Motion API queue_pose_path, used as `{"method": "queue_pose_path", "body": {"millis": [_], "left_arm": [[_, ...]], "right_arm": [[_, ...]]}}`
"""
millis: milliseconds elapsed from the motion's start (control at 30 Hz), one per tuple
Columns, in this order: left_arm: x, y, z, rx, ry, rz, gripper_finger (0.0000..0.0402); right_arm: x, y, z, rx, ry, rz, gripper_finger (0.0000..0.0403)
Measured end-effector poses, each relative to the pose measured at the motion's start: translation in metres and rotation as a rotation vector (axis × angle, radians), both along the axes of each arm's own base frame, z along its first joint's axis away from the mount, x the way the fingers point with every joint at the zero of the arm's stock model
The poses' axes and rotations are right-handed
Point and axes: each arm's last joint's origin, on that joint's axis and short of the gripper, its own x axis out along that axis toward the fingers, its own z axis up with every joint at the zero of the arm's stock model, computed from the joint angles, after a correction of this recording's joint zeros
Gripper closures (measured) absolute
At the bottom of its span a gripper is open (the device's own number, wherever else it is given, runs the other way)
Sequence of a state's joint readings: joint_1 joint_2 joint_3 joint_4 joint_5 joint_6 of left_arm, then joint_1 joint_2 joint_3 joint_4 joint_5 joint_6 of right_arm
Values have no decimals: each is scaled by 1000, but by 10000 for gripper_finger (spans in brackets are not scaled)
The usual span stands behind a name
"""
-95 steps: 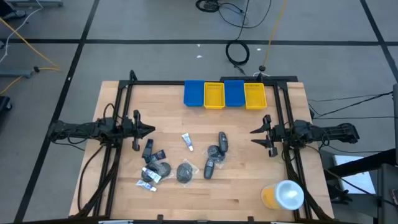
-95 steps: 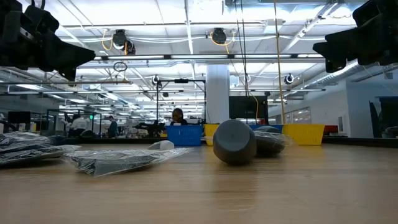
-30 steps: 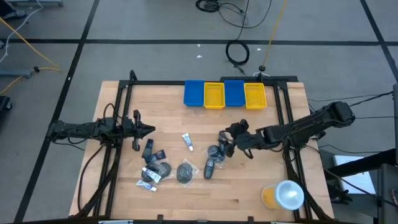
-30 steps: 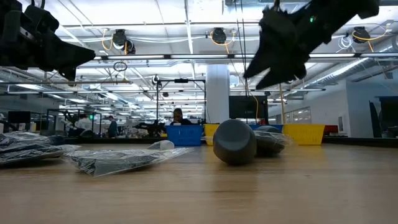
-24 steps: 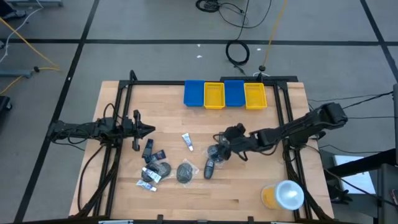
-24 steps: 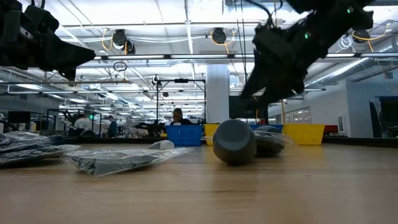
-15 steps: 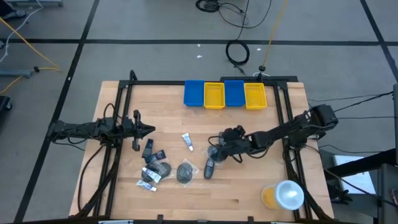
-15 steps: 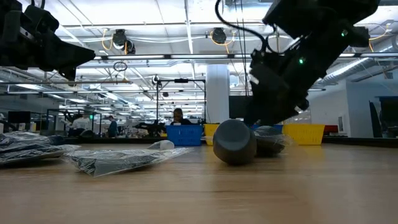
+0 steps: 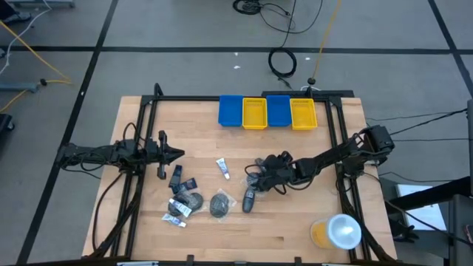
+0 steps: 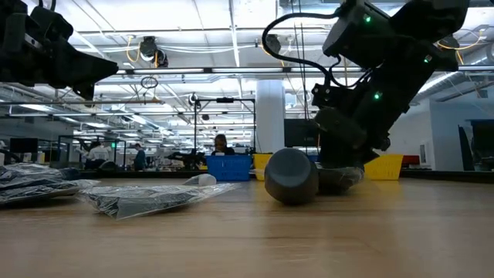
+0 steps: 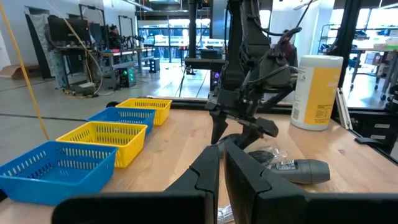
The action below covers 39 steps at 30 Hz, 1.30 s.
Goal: Pick & Place Travel size toiletries
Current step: Put the gray deodorant into the left yellow bin
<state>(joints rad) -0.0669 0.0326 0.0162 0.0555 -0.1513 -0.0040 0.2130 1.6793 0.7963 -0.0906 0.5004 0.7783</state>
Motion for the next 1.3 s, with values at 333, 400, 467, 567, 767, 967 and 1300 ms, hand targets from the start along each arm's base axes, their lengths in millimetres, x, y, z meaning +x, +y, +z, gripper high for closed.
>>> {"method": "queue_pose_path", "body": {"millis": [333, 400, 467, 567, 767, 967, 1300], "left_arm": [[0, 0, 0, 0, 0, 0, 376], [0, 0, 0, 0, 0, 0, 376], [0, 0, 0, 0, 0, 0, 376], [0, 0, 0, 0, 0, 0, 376], [0, 0, 0, 0, 0, 0, 376], [0, 0, 0, 0, 0, 0, 376], [0, 0, 0, 0, 0, 0, 376]], "right_arm": [[8, -8, 9, 8, -43, -20, 200], [18, -11, 20, -3, -82, -13, 200], [28, -16, 32, -27, -105, 1, 200], [45, -34, 53, -58, -152, -19, 200], [62, -93, 87, -104, -225, -164, 200], [57, -152, 93, -130, -237, -326, 198], [62, -194, 59, -68, -243, -390, 194]]}}
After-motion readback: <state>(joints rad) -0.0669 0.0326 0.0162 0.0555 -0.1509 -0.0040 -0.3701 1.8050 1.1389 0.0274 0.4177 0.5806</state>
